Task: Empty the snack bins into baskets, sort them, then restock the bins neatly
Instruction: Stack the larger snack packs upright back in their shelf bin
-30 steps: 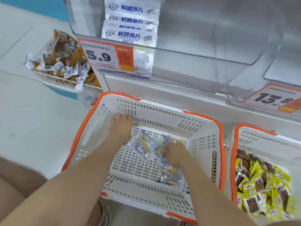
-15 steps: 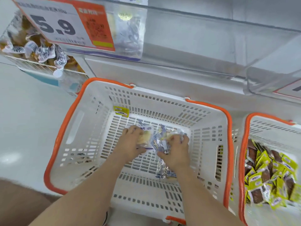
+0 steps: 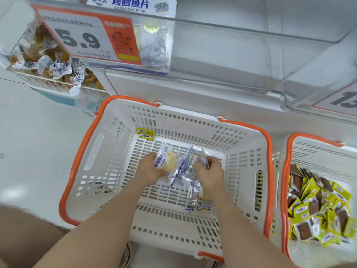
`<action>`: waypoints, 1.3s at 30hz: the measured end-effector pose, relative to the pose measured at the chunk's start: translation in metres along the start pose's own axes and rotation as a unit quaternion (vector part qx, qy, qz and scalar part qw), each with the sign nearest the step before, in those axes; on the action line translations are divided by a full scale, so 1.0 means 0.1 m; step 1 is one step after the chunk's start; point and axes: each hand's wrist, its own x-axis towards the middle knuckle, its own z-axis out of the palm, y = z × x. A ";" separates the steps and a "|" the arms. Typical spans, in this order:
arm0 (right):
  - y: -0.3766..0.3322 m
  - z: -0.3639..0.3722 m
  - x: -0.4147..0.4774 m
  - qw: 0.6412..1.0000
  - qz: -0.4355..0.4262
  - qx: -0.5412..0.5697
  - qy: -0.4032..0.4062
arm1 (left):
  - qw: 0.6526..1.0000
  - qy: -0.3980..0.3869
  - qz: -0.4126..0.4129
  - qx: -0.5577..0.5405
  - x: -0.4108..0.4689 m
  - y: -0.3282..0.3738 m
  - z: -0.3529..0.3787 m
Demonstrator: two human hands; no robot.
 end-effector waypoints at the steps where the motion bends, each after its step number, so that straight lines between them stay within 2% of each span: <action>1: -0.04 -0.04 0.02 0.999 0.022 0.047 -0.011 | 0.999 -0.020 -0.008 -0.032 0.00 -0.02 -0.02; 3: -0.10 -0.12 0.04 0.991 0.066 0.116 -0.025 | 0.995 -0.048 -0.018 -0.089 0.02 -0.06 -0.03; 5: -0.14 -0.19 0.02 0.984 0.105 0.139 -0.045 | 0.986 -0.072 -0.036 -0.145 -0.11 0.03 -0.11; 8: -0.13 -0.27 -0.04 0.985 0.096 0.127 -0.062 | 0.976 -0.085 -0.056 -0.194 -0.32 0.13 -0.21; 10: -0.14 -0.32 -0.13 0.987 0.081 0.126 -0.063 | 0.984 -0.071 -0.041 -0.156 -0.44 0.17 -0.31; 12: -0.25 -0.41 -0.26 0.984 0.063 0.154 -0.066 | 0.990 -0.065 0.010 -0.126 -0.58 0.25 -0.45; 15: -0.45 -0.56 -0.47 0.970 0.050 0.196 -0.134 | 0.989 -0.053 0.103 -0.088 -0.87 0.42 -0.67; 18: -0.69 -0.66 -0.64 0.968 0.022 0.174 -0.178 | 0.981 -0.088 0.168 -0.030 -1.16 0.64 -0.94; 22: -1.09 -0.85 -0.79 0.976 -0.040 0.094 -0.195 | 0.970 -0.119 0.212 0.009 -1.49 0.98 -1.33; 25: -1.43 -1.02 -0.95 0.962 -0.062 0.089 -0.251 | 0.964 -0.103 0.245 -0.006 -1.78 1.20 -1.60; 30: -1.93 -1.26 -1.31 0.950 -0.145 0.045 -0.274 | 0.959 -0.069 0.271 -0.034 -2.18 1.46 -1.94; 32: -2.07 -1.37 -1.44 0.940 -0.174 0.024 -0.294 | 0.958 -0.105 0.264 -0.034 -2.31 1.53 -2.08; 34: -2.21 -1.49 -1.59 0.940 -0.198 0.023 -0.279 | 0.955 -0.128 0.267 -0.016 -2.45 1.61 -2.22; 37: -2.41 -1.65 -1.72 0.932 -0.222 0.044 -0.282 | 0.947 -0.071 0.313 0.019 -2.61 1.71 -2.34; 39: -2.51 -1.71 -1.76 0.926 -0.218 0.114 -0.288 | 0.939 -0.009 0.343 0.028 -2.67 1.75 -2.35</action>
